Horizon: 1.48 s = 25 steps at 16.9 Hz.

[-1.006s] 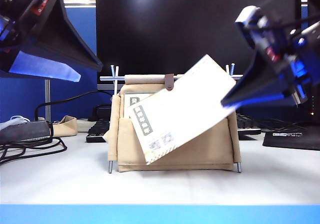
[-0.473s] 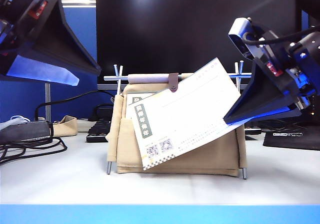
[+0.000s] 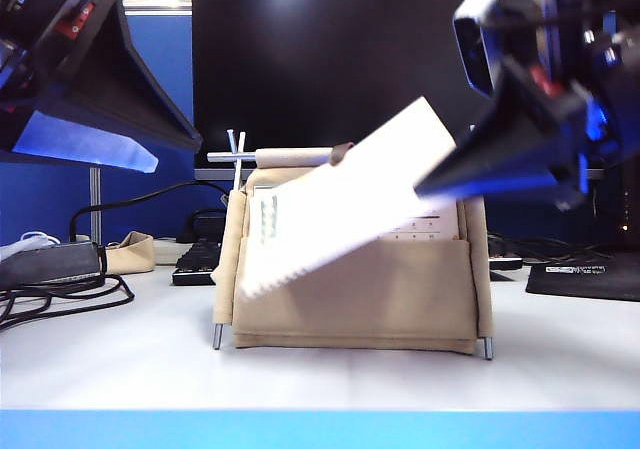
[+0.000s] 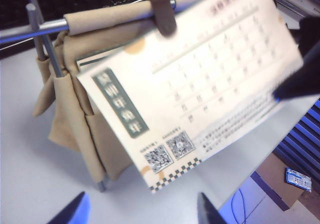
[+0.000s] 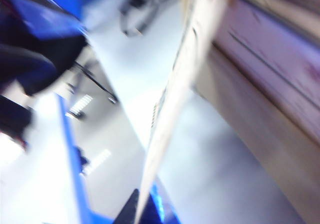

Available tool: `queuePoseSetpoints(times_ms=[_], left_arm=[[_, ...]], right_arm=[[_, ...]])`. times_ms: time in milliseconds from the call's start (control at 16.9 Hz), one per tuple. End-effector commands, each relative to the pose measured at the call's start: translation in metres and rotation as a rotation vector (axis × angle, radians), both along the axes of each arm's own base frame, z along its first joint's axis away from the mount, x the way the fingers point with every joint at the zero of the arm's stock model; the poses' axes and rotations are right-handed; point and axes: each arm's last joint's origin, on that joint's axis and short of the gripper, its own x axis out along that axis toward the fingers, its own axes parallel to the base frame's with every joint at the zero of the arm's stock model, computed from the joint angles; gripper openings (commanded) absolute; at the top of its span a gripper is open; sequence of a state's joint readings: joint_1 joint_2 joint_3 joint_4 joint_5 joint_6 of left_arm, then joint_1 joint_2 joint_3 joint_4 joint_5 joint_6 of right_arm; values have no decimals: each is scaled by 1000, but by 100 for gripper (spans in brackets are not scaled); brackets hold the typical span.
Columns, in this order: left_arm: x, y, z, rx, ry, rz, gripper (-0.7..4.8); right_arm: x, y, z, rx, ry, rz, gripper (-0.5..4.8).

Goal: Turn one page of the calendar.

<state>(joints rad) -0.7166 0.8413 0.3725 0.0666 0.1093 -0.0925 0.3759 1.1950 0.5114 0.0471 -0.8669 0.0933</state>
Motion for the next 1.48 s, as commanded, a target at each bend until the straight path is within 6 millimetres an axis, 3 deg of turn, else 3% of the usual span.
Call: queuePoseSetpoints(times_ms=[59, 533, 828, 1479], left_arm=[[0, 0, 1, 0, -10, -2, 283], [-1, 1, -2, 20, 14, -3, 283], [-1, 1, -4, 25, 24, -9, 283], [-3, 1, -8, 21, 36, -33, 283]], right_arm=[[8, 4, 19, 134, -64, -19, -6], [13, 6, 48, 323, -145, -55, -6], [18, 4, 63, 425, -224, -254, -6], [25, -2, 69, 465, -300, -573, -6]])
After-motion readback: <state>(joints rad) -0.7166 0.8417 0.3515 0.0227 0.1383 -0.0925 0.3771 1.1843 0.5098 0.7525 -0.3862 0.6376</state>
